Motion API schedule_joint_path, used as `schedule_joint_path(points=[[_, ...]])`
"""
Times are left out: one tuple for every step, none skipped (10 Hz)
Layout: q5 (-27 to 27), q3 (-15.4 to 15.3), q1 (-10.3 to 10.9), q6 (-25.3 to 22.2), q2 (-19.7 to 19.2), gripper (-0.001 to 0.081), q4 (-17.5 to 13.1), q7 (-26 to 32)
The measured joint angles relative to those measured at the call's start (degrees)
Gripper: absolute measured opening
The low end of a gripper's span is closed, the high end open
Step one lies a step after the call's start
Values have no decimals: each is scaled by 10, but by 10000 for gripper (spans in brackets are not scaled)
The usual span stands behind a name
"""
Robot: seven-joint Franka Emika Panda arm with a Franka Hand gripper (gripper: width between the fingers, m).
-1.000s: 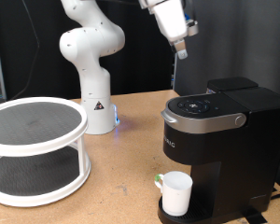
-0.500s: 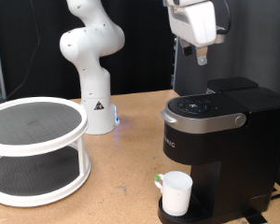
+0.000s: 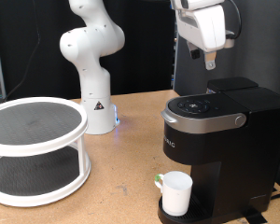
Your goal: Make a cup of coffee with the keurig machine
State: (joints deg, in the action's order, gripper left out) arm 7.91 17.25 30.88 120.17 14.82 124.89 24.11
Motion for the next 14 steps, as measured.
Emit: schedule_joint_path(points=[[0,0,0,3,1,808,-2,-1],[-1,0,0,3,0,808,-6,-6],[-2,-1,0,1,-1,808,-11,-11],[-8,-1,0,-1,-2,808,-14,-16],[-21,-2,0,-1,-3,808,-13,-18],[-39,-3,0,0,-5,808,-10,-18],[-65,-6,-1,16,-8,808,-2,-22],[-93,-8,-2,50,-11,808,12,-31],[-106,-8,-2,78,-13,808,25,-39],[-107,-8,-3,93,-15,808,33,-41],[-107,-8,-4,99,-18,808,37,-41],[-109,-8,-4,103,-20,808,42,-41],[-110,-8,-4,107,-25,808,45,-41],[-111,-8,-4,112,-31,713,47,-41]])
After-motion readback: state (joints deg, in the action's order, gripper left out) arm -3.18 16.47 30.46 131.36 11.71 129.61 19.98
